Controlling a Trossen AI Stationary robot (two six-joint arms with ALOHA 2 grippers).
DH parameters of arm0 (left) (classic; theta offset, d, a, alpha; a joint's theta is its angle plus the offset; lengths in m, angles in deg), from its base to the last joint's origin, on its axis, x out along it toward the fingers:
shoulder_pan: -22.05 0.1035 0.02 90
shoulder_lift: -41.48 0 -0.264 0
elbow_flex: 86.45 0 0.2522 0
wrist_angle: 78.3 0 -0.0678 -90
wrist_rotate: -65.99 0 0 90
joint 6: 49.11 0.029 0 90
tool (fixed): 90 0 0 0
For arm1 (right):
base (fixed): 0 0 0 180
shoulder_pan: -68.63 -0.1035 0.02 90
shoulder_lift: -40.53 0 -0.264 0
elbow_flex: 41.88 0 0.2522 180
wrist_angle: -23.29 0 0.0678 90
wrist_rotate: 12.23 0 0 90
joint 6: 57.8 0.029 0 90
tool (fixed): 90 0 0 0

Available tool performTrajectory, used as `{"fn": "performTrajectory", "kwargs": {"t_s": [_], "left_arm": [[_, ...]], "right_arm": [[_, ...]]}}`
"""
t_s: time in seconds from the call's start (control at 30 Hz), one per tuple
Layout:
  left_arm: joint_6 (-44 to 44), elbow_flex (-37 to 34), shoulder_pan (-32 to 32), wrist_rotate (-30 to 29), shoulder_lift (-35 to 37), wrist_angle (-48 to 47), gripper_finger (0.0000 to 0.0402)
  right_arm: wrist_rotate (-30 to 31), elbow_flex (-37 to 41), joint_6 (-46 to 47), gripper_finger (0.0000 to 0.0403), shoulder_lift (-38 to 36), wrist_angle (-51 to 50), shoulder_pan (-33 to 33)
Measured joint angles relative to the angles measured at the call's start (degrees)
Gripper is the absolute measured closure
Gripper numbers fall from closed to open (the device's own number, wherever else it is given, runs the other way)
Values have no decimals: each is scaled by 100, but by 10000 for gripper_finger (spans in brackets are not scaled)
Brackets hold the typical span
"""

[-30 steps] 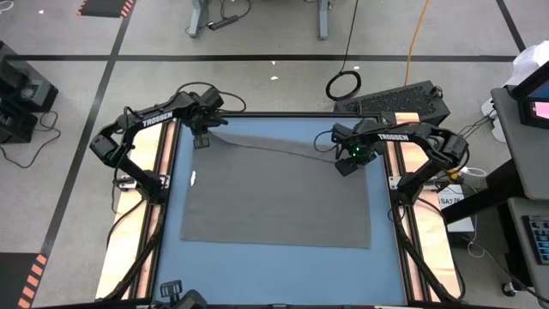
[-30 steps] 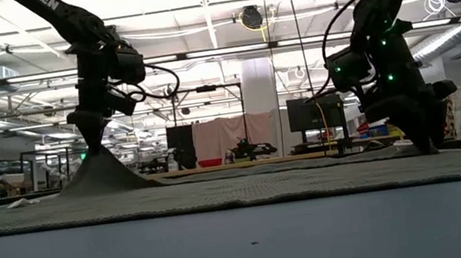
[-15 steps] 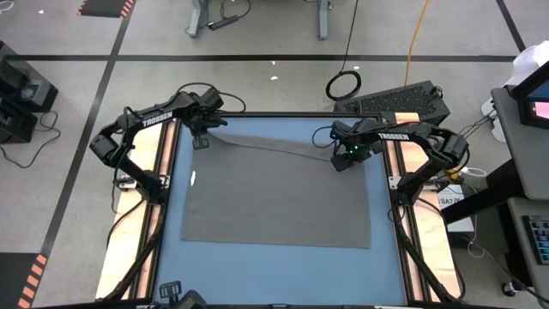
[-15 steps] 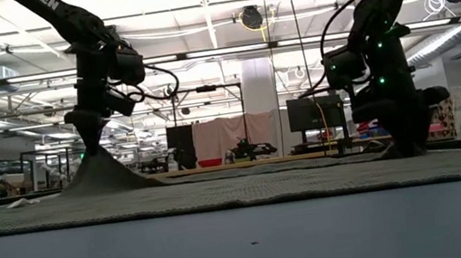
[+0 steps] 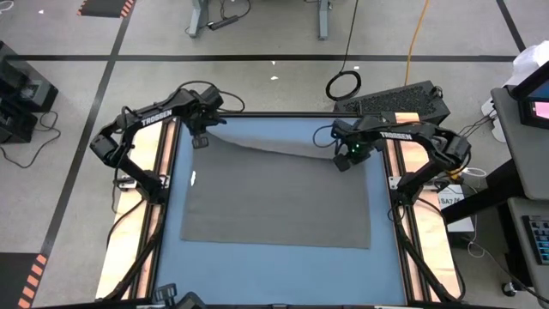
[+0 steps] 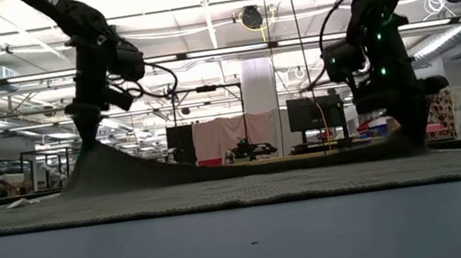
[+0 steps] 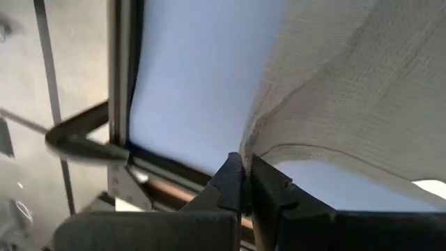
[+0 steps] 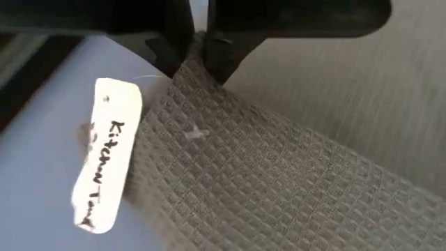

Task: Roll towel
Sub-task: Fold the gray towel

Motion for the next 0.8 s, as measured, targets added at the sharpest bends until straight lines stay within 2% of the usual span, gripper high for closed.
{"fn": "performTrajectory", "kwargs": {"t_s": [0.13, 0.27, 0.57, 0.8], "left_arm": [[-300, 487, -111, 57, 151, -618, 388], [-679, 990, -257, 378, 421, -1120, 388], [-1819, 1549, -808, 1463, 966, -2284, 388], [-2795, 1558, -1480, 2343, 1470, -2389, 388]], "right_arm": [[-9, -302, -40, 399, -456, -668, -14], [-44, -657, 7, 398, -985, -1424, -14], [-977, -1238, 657, 401, -1954, -2677, -222], [-1766, -1363, 1535, 402, -2425, -3192, -972]]}}
